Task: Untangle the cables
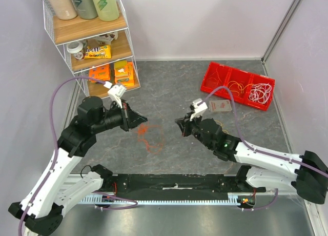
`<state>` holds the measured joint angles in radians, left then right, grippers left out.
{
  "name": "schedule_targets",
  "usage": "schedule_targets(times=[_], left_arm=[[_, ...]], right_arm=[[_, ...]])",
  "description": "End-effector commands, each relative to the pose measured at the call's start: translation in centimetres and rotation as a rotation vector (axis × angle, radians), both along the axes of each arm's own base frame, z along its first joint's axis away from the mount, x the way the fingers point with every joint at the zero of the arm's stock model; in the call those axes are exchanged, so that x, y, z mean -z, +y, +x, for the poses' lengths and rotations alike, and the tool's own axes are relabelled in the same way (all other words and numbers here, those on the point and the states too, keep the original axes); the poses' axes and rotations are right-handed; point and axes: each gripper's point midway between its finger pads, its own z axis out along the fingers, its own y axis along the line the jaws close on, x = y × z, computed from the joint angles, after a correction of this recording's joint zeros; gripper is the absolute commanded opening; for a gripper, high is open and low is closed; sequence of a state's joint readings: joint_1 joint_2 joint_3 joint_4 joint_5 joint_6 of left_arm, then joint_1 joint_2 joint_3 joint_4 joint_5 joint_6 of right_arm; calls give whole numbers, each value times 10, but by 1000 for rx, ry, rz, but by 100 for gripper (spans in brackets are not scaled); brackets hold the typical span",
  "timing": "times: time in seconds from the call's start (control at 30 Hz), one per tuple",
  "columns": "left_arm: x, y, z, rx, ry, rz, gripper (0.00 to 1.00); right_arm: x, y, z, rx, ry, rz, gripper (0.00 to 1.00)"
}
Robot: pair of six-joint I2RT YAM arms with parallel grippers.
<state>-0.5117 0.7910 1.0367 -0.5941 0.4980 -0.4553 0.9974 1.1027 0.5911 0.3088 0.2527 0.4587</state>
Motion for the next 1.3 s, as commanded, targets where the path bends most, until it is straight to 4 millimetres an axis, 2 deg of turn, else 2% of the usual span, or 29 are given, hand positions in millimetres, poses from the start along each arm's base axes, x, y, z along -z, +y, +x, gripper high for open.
schedule_targets(times=[0.0, 0.03, 0.1, 0.17, 0.23, 0.27, 0.37, 0.43, 0.47, 0.53, 0.7, 0.77, 0.8, 0.83, 0.87, 0.9, 0.93, 1.03, 1.1, 1.13, 1.23, 1.27], left_arm=[[-43, 40, 9, -211, -207, 20, 2], [-49, 42, 6, -214, -237, 8, 2], [-59, 41, -3, -181, -277, -27, 2], [-62, 35, -9, -130, -274, -40, 2], [-62, 30, -13, -97, -249, -46, 2], [-62, 29, -13, -95, -245, -49, 2], [-64, 29, -14, -98, -241, -65, 2], [-66, 27, -16, -89, -236, -80, 2], [-67, 25, -18, -79, -233, -87, 2], [-69, 23, -19, -62, -225, -97, 2], [-65, 19, -20, -39, -209, -96, 2], [-62, 17, -19, -30, -200, -90, 2], [-59, 16, -19, -23, -190, -88, 2], [-56, 14, -18, -14, -185, -87, 2], [-54, 13, -16, -13, -180, -87, 2], [-51, 12, -15, -12, -172, -84, 2], [-48, 11, -13, -17, -162, -81, 2], [-31, 12, -3, -55, -119, -43, 2], [-14, 19, 10, -124, -74, 14, 10], [-2, 25, 16, -174, -48, 52, 21], [37, 36, 30, -266, 39, 154, 66], [48, 35, 31, -267, 62, 167, 73]], right_arm=[[-11, -63, 24, 358, 9, 67, 0], [-17, -62, 20, 322, -12, 77, 0], [-30, -37, 0, 97, -86, 87, 2], [-44, -8, -24, -145, -165, 67, 29], [-45, 8, -31, -257, -184, 4, 58], [-41, 17, -33, -308, -184, -30, 64], [-42, 37, -36, -391, -192, -30, 77], [-54, 59, -45, -488, -226, 56, 80], [-48, 67, -46, -516, -206, 68, 80], [-49, 83, -47, -567, -212, 95, 81], [-52, 106, -38, -574, -213, 167, 79], [-60, 111, -41, -598, -221, 206, 75], [-61, 113, -40, -593, -215, 220, 70], [-60, 113, -36, -567, -200, 227, 58], [-59, 111, -30, -526, -190, 226, 39], [-56, 107, -24, -481, -168, 213, 9], [-51, 101, -17, -422, -143, 194, 0], [-50, 77, -12, -312, -103, 186, 0], [-36, 52, -4, -190, -35, 122, 0], [-31, 39, -3, -139, -11, 100, 0], [-10, 6, -5, -26, 81, 17, 0], [-9, 2, -6, -16, 97, 7, 0]])
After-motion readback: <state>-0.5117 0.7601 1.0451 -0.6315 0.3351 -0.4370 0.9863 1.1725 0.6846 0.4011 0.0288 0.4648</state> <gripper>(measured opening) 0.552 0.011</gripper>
